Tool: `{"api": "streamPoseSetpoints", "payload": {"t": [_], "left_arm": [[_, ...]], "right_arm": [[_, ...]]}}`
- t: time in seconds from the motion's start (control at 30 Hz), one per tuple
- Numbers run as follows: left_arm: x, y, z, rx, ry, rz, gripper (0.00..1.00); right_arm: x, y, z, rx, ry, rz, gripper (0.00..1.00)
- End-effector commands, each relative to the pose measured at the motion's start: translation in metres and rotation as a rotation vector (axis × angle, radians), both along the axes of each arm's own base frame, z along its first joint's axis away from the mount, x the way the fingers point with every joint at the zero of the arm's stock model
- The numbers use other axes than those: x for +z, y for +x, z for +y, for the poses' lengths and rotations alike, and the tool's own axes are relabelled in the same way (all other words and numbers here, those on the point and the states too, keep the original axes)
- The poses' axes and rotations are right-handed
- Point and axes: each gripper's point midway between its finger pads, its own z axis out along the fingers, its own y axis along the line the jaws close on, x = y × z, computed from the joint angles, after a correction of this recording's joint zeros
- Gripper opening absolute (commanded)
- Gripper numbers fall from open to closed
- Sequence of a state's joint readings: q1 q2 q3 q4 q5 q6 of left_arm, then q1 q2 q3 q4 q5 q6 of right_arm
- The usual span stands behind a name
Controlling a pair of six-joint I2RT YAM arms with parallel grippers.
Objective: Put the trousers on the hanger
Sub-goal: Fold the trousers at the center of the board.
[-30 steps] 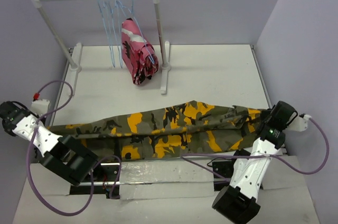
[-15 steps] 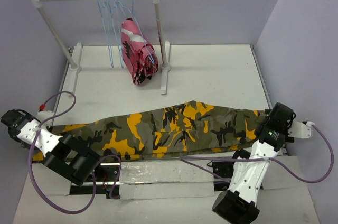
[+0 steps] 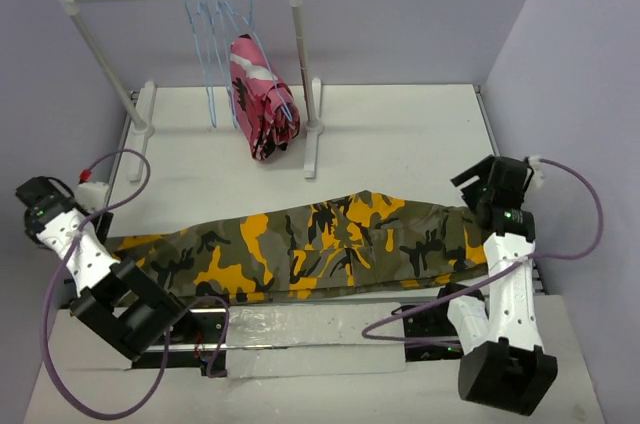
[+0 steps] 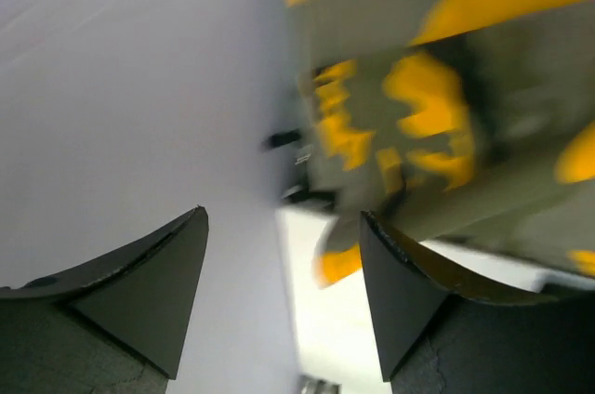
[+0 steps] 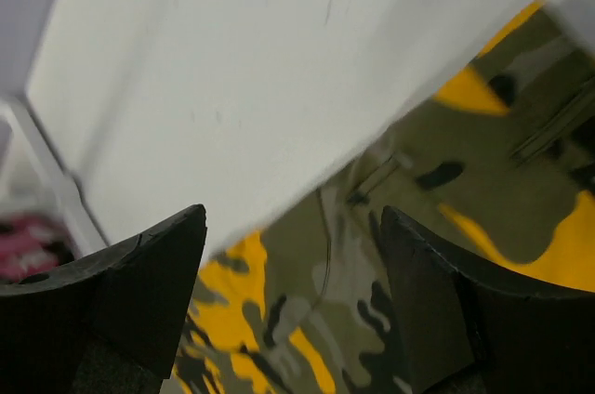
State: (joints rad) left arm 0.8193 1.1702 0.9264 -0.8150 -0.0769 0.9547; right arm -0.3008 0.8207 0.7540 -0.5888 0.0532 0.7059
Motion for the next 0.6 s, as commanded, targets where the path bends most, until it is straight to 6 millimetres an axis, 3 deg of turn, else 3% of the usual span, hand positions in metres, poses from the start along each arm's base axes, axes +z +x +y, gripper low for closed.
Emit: {"api": "streamPoseSetpoints", "payload": {"t": [0.0,0.1,0.2,0.3,0.47,0.57], "left_arm": [[-0.034,0.011,-0.003,0.054,0.014,-0.017,0.67],[-0.053,0.009,0.006,0.113,-0.011,0.047,0.50],[-0.055,0.017,0.021,0.160,0.006,0.018,0.39],[-0.055,0.028,0.027,0.176,-0.009,-0.003,0.38],[-0.079,0.036,0.035,0.213,-0.052,0.028,0.43],[-0.088,0.040,0.041,0.231,-0.057,0.045,0.52]], "right_arm": [[-0.032,-0.004,0.032,0.103,0.054,0.030,0.82],[-0.055,-0.008,0.033,0.091,0.076,0.069,0.81],[-0.057,-0.004,0.033,0.098,0.070,0.076,0.81],[-0.056,-0.003,0.029,0.099,0.035,0.082,0.80],[-0.057,-0.006,0.023,0.097,-0.007,0.095,0.80],[-0.061,-0.007,0.023,0.097,-0.007,0.109,0.80]]}}
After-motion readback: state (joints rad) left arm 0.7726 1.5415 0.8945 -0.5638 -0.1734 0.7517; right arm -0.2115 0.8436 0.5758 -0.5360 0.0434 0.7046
